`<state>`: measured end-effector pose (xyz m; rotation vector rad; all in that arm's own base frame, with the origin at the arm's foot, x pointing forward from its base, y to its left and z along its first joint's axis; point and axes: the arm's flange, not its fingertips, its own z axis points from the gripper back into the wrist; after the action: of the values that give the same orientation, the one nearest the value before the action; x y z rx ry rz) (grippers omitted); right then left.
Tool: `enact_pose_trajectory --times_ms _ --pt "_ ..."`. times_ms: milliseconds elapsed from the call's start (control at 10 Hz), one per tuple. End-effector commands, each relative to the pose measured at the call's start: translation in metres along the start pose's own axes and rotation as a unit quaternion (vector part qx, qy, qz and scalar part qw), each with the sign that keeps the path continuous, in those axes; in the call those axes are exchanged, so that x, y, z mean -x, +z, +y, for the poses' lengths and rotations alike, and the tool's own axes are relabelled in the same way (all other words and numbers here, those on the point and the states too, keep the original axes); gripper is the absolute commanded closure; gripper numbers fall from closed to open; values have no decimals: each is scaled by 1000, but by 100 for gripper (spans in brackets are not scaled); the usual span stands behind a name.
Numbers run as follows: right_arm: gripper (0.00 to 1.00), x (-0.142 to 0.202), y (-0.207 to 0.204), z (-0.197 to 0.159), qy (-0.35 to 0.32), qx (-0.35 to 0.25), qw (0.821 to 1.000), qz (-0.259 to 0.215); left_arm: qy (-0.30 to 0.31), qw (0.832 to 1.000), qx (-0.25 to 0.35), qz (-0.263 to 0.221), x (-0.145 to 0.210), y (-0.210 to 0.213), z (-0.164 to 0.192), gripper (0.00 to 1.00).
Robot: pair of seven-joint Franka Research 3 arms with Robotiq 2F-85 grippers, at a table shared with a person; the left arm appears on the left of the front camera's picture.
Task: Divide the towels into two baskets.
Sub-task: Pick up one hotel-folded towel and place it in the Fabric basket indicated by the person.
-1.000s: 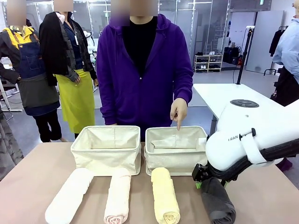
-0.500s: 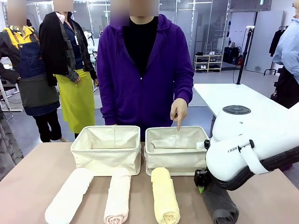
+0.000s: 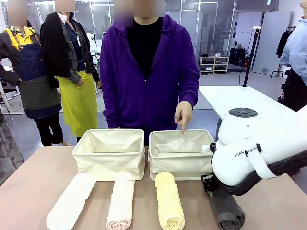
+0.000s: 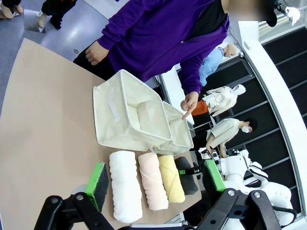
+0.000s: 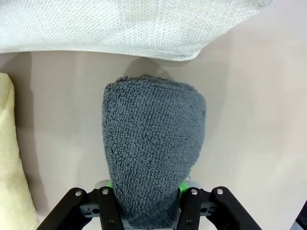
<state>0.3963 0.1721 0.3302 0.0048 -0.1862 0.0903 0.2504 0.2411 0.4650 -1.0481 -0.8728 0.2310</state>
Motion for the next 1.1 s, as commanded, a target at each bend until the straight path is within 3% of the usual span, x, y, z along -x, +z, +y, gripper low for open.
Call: enact_pose_trajectory --times_ms 0,200,400,500,600,700,800,900,1000 --pt "71 63 13 -17 8 -8 1000 -19 -1 1000 8 -4 0 2 0 0" --pt "71 57 66 -7 92 -32 995 -22 -1 1000 8 -4 0 2 0 0" --pt "71 47 117 12 196 -61 978 -28 -1 1000 8 -4 0 2 0 0" --pt "71 44 135 21 276 -58 959 -21 -1 1000 8 -4 0 2 0 0" --pt "71 40 151 31 368 -68 927 -15 -1 1000 8 -4 0 2 0 0" --pt "71 38 158 36 421 -83 903 8 -1 1000 8 -4 0 2 0 0" --pt "71 39 161 39 447 -86 890 12 -1 1000 8 -4 0 2 0 0" --pt "71 43 160 40 442 -102 891 -5 -1 1000 8 -4 0 2 0 0" --pt "71 50 163 45 411 -76 908 -2 -1 1000 8 -4 0 2 0 0"
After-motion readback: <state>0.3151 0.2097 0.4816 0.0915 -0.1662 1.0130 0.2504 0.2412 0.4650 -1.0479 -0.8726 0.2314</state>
